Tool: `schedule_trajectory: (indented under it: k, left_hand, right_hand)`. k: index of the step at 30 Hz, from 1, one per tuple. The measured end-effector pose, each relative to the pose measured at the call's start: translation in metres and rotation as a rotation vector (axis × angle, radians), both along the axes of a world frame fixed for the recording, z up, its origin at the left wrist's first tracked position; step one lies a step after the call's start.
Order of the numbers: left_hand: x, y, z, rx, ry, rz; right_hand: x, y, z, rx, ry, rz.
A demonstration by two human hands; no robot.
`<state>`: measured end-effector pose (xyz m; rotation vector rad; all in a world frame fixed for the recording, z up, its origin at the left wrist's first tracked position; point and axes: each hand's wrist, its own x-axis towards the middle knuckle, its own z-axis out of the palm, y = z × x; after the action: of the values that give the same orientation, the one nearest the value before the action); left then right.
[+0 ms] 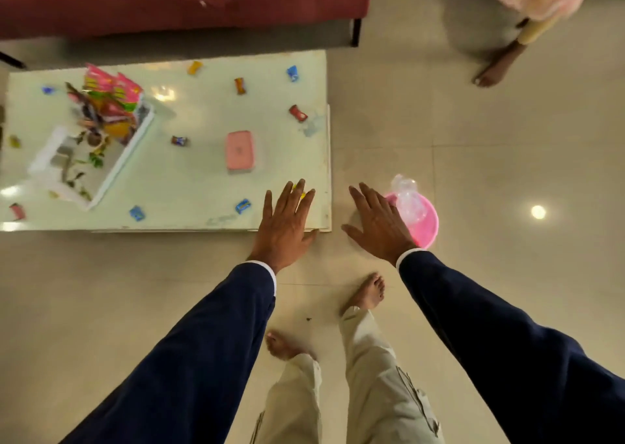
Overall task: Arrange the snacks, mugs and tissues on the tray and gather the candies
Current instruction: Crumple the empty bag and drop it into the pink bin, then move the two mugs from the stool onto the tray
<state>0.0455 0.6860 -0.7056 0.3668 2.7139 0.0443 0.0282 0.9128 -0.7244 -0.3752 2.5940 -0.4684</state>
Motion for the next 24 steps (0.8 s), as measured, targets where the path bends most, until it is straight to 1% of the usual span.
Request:
schedule_trajectory:
  k: [3, 6, 15, 19, 24]
  left_hand:
    - [0.025, -0.048, 0.038, -0.016, 0.066, 0.086]
    - [0.052, -0.101, 0.075, -0.014, 0.107, 0.178]
    - [0.148, -0.286, 0.177, -0.069, 0.268, 0.417]
    - [0.167, -0.356, 0.207, -0.080, 0.343, 0.494]
    - [0.175, -0.427, 0.225, -0.100, 0.370, 0.611]
  right_hand:
    - [0.006, -0.049, 0.042, 0.028, 0.061, 0.136]
    - [0.009, -0.104, 0.084, 0.034, 0.124, 0.212]
    - [0.032, -0.312, 0.202, 0.031, 0.306, 0.533]
    - [0.031, -0.395, 0.240, 0.007, 0.382, 0.606]
    - [0.022, -0.479, 0.268, -0.017, 0.441, 0.700]
